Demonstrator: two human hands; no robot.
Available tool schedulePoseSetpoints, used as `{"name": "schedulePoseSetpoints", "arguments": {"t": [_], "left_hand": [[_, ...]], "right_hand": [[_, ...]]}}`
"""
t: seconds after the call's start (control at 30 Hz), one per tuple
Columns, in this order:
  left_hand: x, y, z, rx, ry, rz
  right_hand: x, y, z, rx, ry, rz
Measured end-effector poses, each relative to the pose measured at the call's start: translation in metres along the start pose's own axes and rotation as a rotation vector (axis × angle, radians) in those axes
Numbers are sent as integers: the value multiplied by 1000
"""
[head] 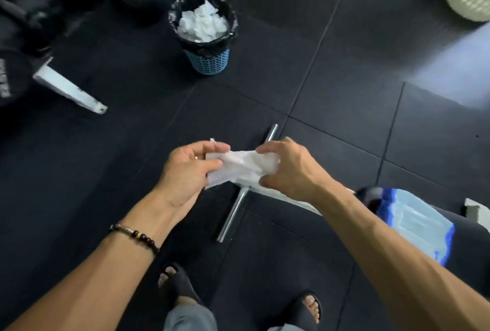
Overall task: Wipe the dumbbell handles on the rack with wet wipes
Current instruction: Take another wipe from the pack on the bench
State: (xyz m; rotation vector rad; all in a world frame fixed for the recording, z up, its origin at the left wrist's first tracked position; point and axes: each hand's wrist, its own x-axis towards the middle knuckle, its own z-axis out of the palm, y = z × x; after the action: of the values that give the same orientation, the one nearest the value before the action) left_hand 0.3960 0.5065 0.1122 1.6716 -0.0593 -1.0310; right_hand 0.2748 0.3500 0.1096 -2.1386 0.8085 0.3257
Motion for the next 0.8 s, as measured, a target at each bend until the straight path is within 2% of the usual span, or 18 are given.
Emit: {"name": "schedulePoseSetpoints", "arguments": {"t": [0.1,0.2,0.27,0.37,0.43,0.53,0.63,0.7,0.77,0.8], "left_hand": [[10,19,-74,175,0,23],[16,40,-139,525,-73,49],[17,55,-174,736,12,152],[21,65,-226,761,155,260],[28,66,-257,681,195,246],[38,69,-293,464,267,97],[50,68,-315,394,378,8],[62,74,-323,71,335,-72],[75,89,-332,-267,241,-144],[83,96,-340,-342,225,-148]], "right_hand": [[30,-64,21,-43,56,-53],[58,-128,34,2,-25,-84],[74,-166,43,42,-59,-75],[95,-217,64,149,24,-92],[110,-244,81,163,98,-119],[136,-279,107,147,144,-146],[158,-312,126,229,187,-198],[170,-335,137,253,51,-291],[184,-353,144,172,-130,-354],[194,-359,144,142,-200,-380]]}}
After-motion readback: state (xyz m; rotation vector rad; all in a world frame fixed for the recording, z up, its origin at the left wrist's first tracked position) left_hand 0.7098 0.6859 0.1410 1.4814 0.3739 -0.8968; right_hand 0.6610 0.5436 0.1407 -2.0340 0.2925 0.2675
